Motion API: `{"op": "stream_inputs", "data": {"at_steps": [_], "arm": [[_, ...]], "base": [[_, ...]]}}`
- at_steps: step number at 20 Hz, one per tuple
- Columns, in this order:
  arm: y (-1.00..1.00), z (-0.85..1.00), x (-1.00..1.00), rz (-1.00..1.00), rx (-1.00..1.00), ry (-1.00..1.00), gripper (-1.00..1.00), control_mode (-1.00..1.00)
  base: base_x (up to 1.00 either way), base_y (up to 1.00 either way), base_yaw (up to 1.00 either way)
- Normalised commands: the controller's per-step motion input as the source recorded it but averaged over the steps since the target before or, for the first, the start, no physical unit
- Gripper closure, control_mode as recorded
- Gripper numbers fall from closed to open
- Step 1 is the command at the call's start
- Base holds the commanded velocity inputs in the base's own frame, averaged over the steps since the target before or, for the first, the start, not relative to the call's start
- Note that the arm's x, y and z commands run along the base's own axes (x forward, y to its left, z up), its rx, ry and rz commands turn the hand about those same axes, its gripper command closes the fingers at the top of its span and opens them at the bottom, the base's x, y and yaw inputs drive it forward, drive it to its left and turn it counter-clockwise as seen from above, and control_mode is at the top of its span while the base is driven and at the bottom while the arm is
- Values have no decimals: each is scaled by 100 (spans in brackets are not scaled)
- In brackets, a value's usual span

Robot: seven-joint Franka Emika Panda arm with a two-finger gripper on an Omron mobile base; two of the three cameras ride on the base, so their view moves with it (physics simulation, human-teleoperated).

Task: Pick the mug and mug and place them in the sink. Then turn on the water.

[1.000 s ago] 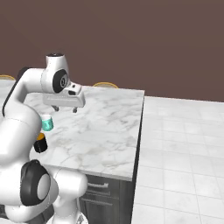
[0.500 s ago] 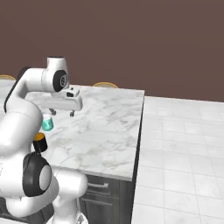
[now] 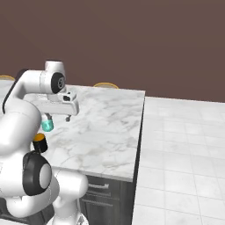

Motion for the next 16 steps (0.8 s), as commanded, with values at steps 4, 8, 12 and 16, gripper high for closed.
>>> {"op": "stream_inputs", "data": {"at_steps": [4, 8, 12, 16], "arm": [[27, -9, -15, 0, 0, 4, -100, -100], [23, -9, -12, 1, 0, 1, -100, -100], [27, -9, -1, 3, 0, 0, -100, -100], [28, -13, 0, 7, 0, -1, -100, -100]], "base": [[0, 0, 0], [0, 0, 0], [0, 0, 0], [0, 0, 0]]}}
